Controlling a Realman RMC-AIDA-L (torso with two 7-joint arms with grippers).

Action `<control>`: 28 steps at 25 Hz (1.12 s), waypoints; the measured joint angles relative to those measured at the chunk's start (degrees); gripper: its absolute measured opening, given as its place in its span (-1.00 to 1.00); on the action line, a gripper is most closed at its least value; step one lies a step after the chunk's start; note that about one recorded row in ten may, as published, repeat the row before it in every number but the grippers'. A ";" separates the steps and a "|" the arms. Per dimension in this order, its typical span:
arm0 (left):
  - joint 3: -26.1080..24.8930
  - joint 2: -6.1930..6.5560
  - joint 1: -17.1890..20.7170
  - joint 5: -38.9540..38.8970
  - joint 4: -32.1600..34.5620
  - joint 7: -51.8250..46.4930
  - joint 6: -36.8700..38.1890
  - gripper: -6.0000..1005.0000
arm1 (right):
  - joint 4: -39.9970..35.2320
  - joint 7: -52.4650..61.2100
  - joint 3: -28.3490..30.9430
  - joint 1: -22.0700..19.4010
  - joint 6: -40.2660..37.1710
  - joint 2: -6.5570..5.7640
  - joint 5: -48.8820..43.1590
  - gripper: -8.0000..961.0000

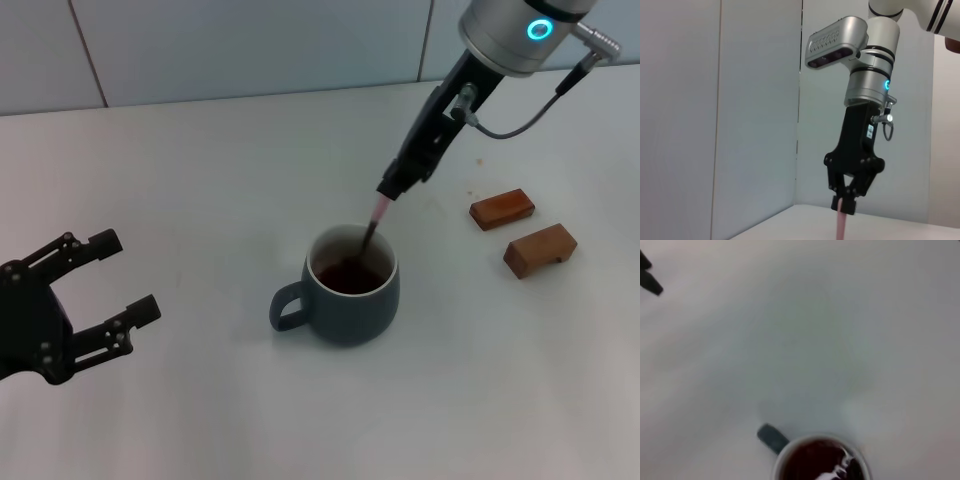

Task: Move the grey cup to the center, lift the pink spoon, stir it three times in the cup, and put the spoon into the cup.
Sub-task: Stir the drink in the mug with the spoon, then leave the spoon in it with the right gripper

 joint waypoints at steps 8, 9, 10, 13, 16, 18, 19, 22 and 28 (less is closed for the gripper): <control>0.00 -0.06 -0.22 -0.15 0.00 0.00 -0.10 0.66 | -0.26 -1.37 0.40 1.32 -5.00 0.26 2.11 -0.75; 0.00 -0.06 -0.21 -0.23 0.00 0.00 -0.16 0.66 | -0.25 -1.48 0.47 1.45 -5.25 0.26 2.74 -0.75; 0.00 -0.06 -0.21 -0.23 0.00 0.00 -0.16 0.66 | -0.21 -1.58 0.59 1.60 -5.41 0.27 3.33 -0.75; 0.00 -0.06 -0.15 -0.44 0.00 0.00 -0.23 0.66 | -0.06 -1.69 0.84 1.98 -5.01 0.28 4.03 -0.75; 0.01 -0.06 -0.16 -0.83 0.00 0.00 -0.27 0.66 | 0.13 -1.22 0.74 2.13 -3.03 0.28 2.60 -0.75; 0.00 -0.06 -0.20 -0.84 0.00 0.00 -0.27 0.66 | 0.22 -0.89 0.58 2.19 -2.28 0.29 1.10 -0.75; 0.00 -0.06 -0.22 -0.84 -0.01 0.00 -0.30 0.66 | 0.23 -0.74 0.49 2.23 -2.07 0.30 0.35 -0.75; 0.00 -0.06 -0.27 -0.84 0.00 0.01 -0.34 0.66 | 0.05 -0.34 0.17 2.45 -2.19 0.50 -1.32 -0.75; 0.00 -0.06 -0.40 -0.84 0.00 0.00 -0.55 0.66 | -0.10 -1.80 0.11 3.36 -6.44 0.99 -0.48 -0.75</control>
